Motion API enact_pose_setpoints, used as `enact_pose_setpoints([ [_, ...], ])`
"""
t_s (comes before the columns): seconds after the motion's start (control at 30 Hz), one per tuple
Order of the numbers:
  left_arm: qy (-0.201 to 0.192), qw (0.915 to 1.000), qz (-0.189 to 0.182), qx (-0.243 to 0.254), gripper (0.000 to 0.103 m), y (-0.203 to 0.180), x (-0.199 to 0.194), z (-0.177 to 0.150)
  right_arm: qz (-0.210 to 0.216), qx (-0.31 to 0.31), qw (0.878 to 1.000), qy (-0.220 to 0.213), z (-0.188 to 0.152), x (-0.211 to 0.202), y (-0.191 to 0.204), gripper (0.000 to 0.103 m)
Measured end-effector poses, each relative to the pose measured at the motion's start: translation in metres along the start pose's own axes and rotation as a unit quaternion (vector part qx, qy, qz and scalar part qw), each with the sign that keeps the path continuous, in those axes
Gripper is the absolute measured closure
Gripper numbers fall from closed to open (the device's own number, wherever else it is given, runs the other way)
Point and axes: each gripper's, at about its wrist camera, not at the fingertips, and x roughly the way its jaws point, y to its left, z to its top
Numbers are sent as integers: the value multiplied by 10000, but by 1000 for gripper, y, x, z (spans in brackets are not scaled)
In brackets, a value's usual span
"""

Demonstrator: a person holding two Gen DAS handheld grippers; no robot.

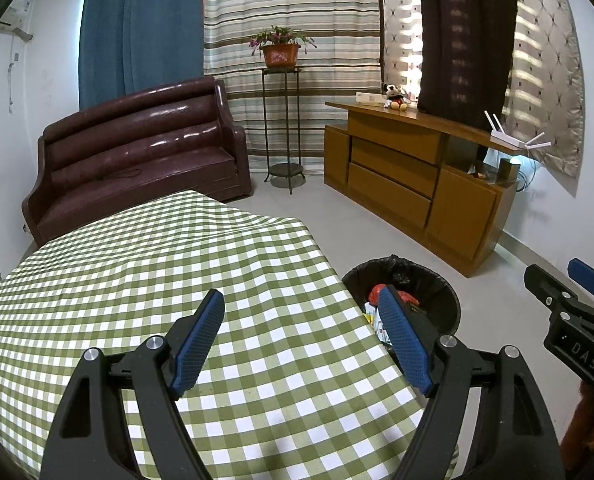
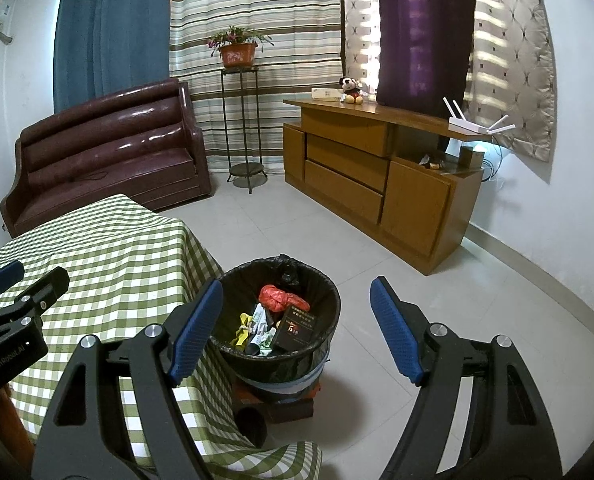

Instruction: Collect trash

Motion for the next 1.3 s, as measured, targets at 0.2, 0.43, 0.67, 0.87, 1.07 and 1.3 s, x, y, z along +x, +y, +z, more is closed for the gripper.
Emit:
enact_pose_setpoints([
  [0.2,18,10000,-7,5,26,-3,3,0,-2,10,10000,2,0,0,0,28],
  [0.43,25,10000,-1,-2,26,-2,2,0,-7,4,10000,10,0,0,0,28],
  [0.67,38,10000,-9,10,26,-5,4,-2,-6,4,10000,11,0,0,1,28],
  [0.87,50,10000,-25,10,26,-7,3,-3,-6,5,10000,6,0,0,1,28],
  [1.07,52,10000,-26,19,26,-8,4,-4,-10,3,10000,15,0,0,1,28],
  [1.3,45,10000,-37,23,26,-9,4,-4,-10,4,10000,26,0,0,1,28],
])
